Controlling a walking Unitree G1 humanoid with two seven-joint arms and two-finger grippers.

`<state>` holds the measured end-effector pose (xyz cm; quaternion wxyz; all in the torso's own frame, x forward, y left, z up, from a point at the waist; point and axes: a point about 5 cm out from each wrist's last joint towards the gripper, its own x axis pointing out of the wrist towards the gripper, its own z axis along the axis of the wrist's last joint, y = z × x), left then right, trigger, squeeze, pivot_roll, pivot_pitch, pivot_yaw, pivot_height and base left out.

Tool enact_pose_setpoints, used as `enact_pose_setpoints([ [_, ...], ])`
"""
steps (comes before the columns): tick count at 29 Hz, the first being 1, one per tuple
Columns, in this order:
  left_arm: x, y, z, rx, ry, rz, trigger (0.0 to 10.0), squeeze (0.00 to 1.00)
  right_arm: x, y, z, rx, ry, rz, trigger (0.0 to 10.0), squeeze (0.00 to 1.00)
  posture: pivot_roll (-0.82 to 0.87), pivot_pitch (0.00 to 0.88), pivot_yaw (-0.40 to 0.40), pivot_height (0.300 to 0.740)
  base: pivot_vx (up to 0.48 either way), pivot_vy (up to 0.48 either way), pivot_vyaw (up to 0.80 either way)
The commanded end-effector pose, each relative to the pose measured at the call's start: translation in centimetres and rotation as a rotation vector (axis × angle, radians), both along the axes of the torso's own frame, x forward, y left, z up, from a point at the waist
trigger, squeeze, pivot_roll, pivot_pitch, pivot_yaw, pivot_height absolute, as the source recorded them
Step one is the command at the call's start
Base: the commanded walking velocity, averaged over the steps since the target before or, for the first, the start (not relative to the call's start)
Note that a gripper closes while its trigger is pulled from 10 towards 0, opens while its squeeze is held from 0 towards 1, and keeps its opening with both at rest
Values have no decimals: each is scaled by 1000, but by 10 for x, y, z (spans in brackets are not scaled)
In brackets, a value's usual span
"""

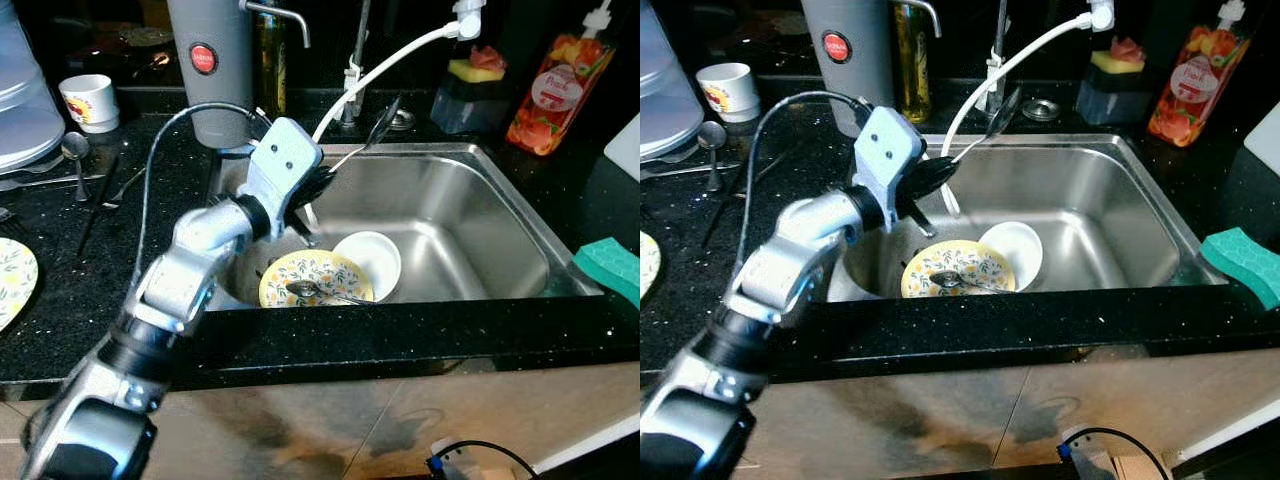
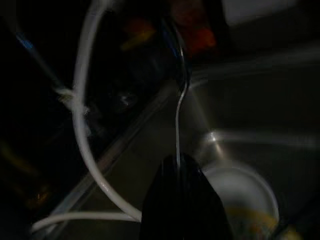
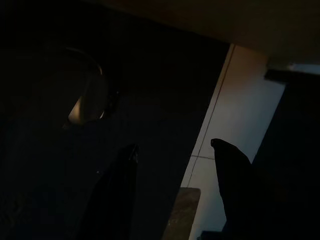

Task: Kitchen organization

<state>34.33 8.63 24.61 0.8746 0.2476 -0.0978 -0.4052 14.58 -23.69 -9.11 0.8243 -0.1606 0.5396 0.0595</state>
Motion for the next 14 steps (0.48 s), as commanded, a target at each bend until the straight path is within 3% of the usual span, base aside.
enact_pose_setpoints([
  [1,6,4,-10,103,18,-18,10000,0,-4,1,-2,4,12,-6,10000,0,-20,49,1,740,0,0,0],
  [3,20,15,-26,303,41,-50,10000,0,-8,1,-3,7,13,-12,10000,0,-33,61,15,740,0,0,0],
  [7,26,17,-34,384,70,-84,10000,0,-10,1,-4,9,13,-18,10000,0,-42,67,23,740,0,0,0],
  [10,31,18,-52,499,115,-141,10000,0,-14,2,-5,11,13,-27,10000,0,-56,78,33,740,0,0,0],
  [14,27,15,-68,498,196,-222,10000,0,-17,2,-6,12,15,-32,10000,0,-72,86,39,740,0,0,0],
])
